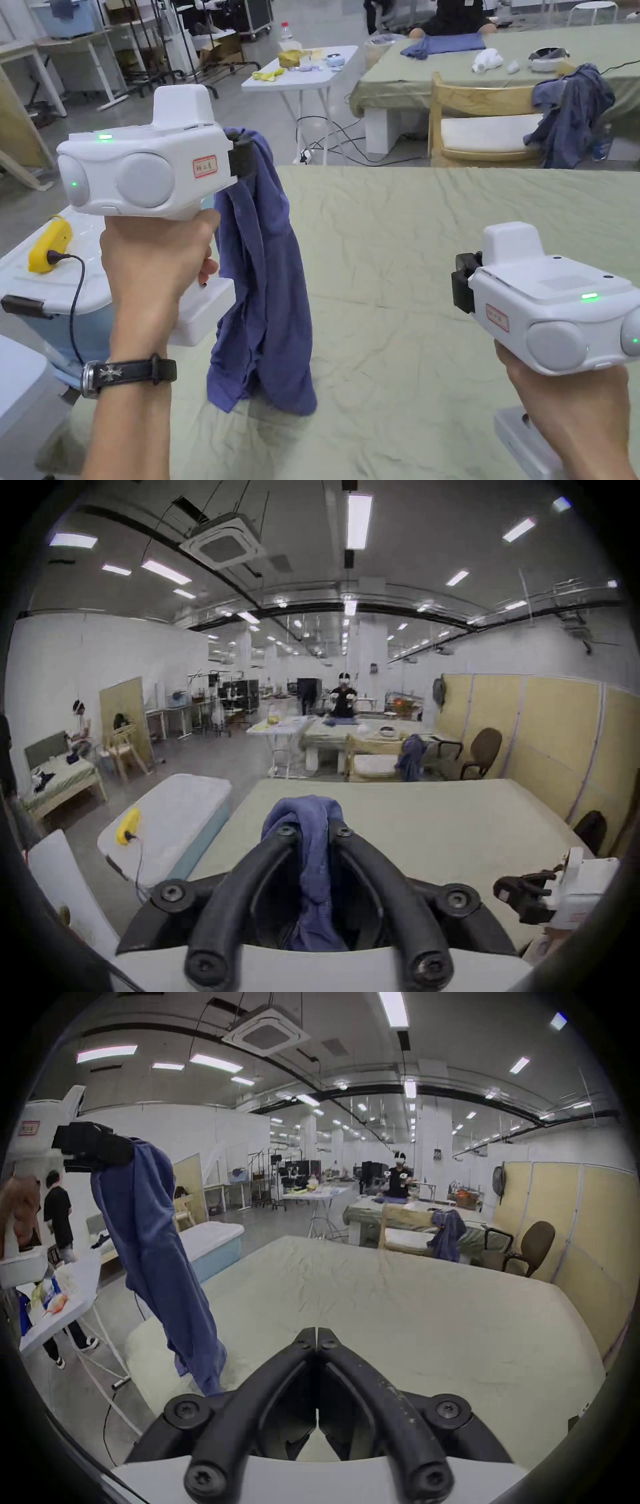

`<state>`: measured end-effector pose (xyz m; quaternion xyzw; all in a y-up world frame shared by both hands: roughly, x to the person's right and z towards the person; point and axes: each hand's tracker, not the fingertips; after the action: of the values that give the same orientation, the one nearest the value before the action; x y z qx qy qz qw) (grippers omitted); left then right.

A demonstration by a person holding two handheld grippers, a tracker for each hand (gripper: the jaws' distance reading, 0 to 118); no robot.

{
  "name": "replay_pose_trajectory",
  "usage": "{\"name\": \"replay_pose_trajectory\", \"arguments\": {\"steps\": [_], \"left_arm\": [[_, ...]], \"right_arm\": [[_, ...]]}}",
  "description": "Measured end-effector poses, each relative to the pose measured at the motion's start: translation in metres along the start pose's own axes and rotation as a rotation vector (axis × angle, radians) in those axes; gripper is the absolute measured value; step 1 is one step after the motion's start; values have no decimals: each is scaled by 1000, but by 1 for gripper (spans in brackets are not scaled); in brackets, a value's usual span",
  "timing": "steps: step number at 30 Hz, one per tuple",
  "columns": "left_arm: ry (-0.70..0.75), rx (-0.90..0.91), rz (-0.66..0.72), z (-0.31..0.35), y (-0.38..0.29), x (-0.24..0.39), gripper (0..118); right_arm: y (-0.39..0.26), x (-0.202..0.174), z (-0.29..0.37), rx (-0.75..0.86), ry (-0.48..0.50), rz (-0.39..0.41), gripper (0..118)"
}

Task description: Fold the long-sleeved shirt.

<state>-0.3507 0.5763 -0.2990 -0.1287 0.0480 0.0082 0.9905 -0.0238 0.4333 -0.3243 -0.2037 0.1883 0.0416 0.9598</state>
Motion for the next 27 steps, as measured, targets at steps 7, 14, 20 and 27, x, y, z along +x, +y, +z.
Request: {"name": "replay_pose_trajectory", "arguments": {"steps": [7,14,20,27], "left_arm": [[-143,28,-61,-10,23,84,11],[-353,27,-95,-34,29,186,11],[-489,-3,-123,-65,23,274,11],[-587,-159,-178,-125,-31,360,11]], "right_arm": [[-4,66,46,51,-138,-63,2],[-23,140,87,54,-289,-130,2],[-46,194,110,37,-400,-190,2],[-79,241,110,-23,-474,-240,2]]}}
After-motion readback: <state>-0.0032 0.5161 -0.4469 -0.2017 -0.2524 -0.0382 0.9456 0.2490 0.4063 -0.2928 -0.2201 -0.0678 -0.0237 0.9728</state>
